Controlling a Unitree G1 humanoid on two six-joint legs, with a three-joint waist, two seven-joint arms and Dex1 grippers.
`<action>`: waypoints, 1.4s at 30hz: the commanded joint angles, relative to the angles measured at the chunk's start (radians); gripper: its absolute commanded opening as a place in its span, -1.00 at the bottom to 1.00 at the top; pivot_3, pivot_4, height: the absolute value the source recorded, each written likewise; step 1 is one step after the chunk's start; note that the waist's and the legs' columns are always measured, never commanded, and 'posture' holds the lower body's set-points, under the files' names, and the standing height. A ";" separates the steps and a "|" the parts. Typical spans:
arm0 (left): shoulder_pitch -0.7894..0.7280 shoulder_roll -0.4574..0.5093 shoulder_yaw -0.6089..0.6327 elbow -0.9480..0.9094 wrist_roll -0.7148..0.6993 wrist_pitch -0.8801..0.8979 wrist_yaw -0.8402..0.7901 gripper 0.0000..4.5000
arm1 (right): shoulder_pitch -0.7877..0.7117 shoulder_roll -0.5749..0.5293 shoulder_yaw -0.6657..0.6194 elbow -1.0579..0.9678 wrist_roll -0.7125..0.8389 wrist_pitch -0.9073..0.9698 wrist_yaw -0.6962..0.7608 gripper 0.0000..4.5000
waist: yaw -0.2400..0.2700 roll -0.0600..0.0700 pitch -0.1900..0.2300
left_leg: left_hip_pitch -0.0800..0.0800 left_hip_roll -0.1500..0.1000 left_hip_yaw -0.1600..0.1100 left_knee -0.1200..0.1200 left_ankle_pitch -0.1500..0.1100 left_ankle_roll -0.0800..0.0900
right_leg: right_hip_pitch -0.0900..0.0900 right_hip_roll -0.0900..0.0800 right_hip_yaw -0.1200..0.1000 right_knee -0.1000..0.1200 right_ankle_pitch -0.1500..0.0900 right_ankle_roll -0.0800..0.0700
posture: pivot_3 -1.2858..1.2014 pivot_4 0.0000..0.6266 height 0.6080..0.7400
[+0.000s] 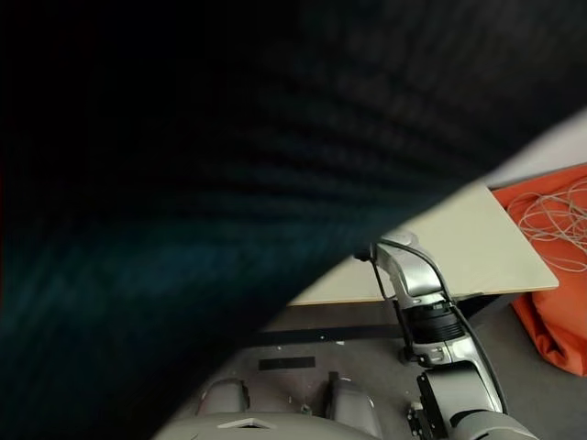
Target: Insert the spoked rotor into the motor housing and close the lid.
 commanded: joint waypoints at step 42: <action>-0.157 -0.127 0.042 -0.038 -0.229 0.100 0.012 -0.82 | -0.038 0.009 -0.004 0.019 0.002 -0.039 -0.085 -1.00 | 0.013 0.000 0.000 | -0.001 0.000 0.000 0.000 0.000 -0.001 | 0.000 0.000 0.000 0.000 0.000 0.000 | 0.03 -1.00 1.00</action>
